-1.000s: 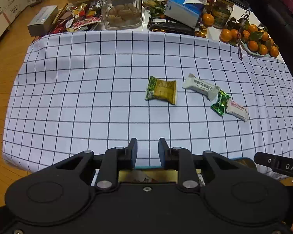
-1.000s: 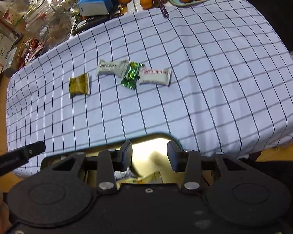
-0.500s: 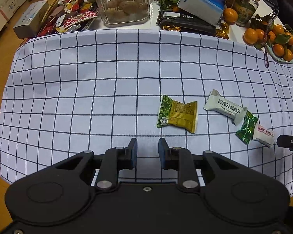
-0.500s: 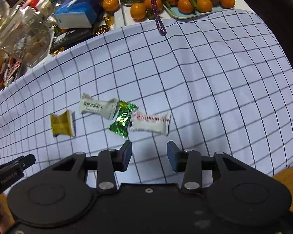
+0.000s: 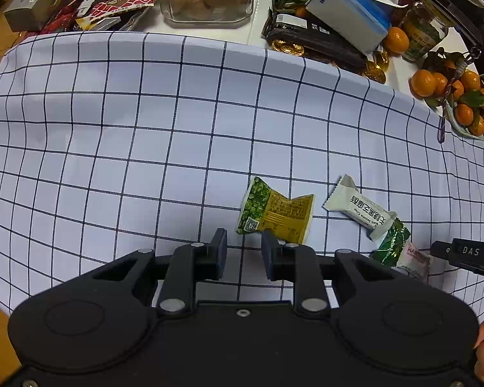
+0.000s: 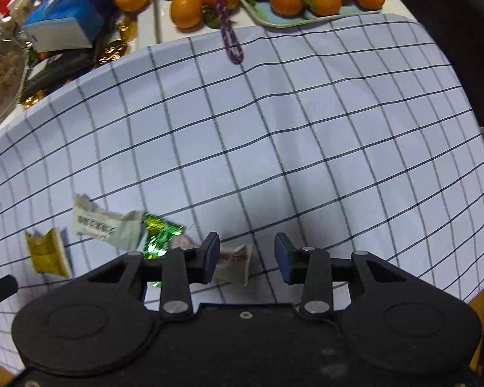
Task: Organize snacks
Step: 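Move both open tools to the remaining packets on the cloth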
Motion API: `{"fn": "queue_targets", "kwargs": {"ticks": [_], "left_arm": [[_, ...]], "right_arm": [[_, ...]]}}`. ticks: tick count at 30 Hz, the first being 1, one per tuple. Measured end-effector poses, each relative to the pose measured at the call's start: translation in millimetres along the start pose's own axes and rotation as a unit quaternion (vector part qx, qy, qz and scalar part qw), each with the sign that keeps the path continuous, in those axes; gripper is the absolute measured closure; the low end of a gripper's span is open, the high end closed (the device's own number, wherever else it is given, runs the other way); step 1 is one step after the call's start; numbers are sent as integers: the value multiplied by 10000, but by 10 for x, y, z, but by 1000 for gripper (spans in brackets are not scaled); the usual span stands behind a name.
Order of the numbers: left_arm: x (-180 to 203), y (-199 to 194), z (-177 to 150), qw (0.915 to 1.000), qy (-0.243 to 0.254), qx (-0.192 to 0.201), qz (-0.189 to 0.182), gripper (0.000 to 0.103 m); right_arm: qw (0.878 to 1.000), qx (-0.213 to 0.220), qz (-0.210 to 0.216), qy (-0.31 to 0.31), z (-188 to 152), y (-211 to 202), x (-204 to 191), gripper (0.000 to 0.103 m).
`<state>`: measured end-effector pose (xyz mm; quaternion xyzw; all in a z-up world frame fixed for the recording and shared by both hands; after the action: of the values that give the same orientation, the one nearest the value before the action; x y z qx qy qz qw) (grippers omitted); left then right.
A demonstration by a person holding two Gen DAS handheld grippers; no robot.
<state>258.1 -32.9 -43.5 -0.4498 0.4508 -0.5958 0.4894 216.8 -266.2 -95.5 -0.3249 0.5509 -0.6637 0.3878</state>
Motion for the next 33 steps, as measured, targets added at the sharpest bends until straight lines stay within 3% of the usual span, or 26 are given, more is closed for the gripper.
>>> {"fn": "queue_targets", "kwargs": {"ticks": [6,10,16,22,29,33], "left_arm": [[16,58,2,9999,43,-99,-27,70],[7,87,-6,9999,15,-126,-9,70],[-3,124,-43,9998,44,-182,53,70],[7,138,-46,9997,92,-196,64,70],[40,153,-32,9997,148,-175,101,70],[40,193,-41,9996,141,-236,113,70]], "right_arm": [[9997,-125,-42,-211,-97,79,-91,63],[9962,-494,548,-454,-260,90,-339,61],[9904,-426,896,-967,-380,-36,-613,63],[9905,-645,1032,-648,-405,-105,-429,63],[9811,-1377,1361,-24,-534,71,-399,63],[9825,-1347,1255,297,-494,157,-426,62]]}}
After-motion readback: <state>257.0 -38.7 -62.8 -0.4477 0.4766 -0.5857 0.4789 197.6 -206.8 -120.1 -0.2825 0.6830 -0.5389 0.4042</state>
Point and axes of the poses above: each gripper's, at about its wrist camera, not at the fingertips, and y roughly the way its jaws point, x to its right, z to its top, the point moved 6 cm from there along y, roughly the way its jaws point
